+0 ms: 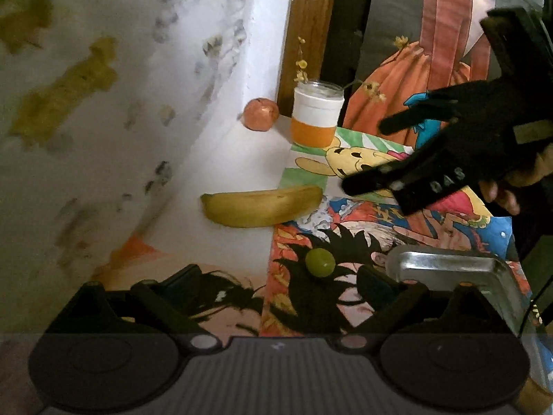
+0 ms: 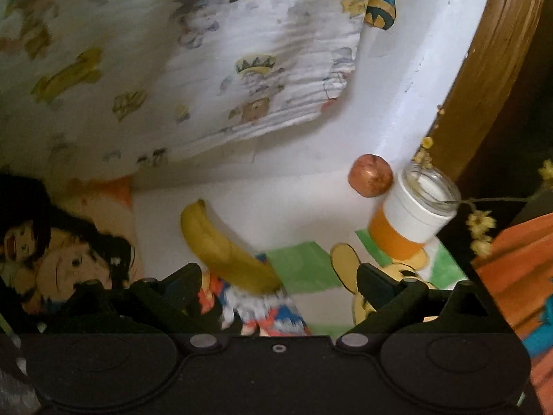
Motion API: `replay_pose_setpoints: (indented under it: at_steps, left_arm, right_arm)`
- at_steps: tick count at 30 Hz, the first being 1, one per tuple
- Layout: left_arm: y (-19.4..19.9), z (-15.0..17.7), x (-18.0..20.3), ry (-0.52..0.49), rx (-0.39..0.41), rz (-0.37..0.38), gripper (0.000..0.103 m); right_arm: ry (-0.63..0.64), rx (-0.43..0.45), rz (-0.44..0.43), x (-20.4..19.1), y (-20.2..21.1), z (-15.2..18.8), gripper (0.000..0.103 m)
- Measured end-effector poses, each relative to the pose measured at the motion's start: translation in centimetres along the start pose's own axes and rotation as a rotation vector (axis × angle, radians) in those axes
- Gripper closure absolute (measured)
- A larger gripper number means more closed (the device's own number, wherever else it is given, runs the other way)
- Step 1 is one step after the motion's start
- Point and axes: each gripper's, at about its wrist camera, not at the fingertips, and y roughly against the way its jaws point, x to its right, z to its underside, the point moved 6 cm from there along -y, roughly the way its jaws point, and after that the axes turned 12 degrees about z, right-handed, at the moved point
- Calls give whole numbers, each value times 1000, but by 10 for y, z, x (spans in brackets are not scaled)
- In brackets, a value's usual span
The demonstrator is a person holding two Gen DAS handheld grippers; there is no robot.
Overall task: Organize fruits
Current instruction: 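Grasp the green grape with the left tool while the right tool grasps the yellow banana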
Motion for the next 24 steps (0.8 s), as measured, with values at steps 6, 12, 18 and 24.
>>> replay_pose_setpoints:
  at_steps: [6,12,18,24]
  left_arm:
    - [-30,-3,8,-51,-11,45,25]
    - [-49,-1,6,-23,-18,67,44]
    - [-59,3,13,-55,-37,98,56]
    - [-63,7,19,-97,-37,100,66]
  right_arm:
    - [-64,-11,-112,-6,-34,-10,21]
    - [-8,-17,-223,-30,-55,-13,26]
    - [41,-58,-249,-47,-72,-8,35]
    - [20,-70,-269,-45,-80,-7,38]
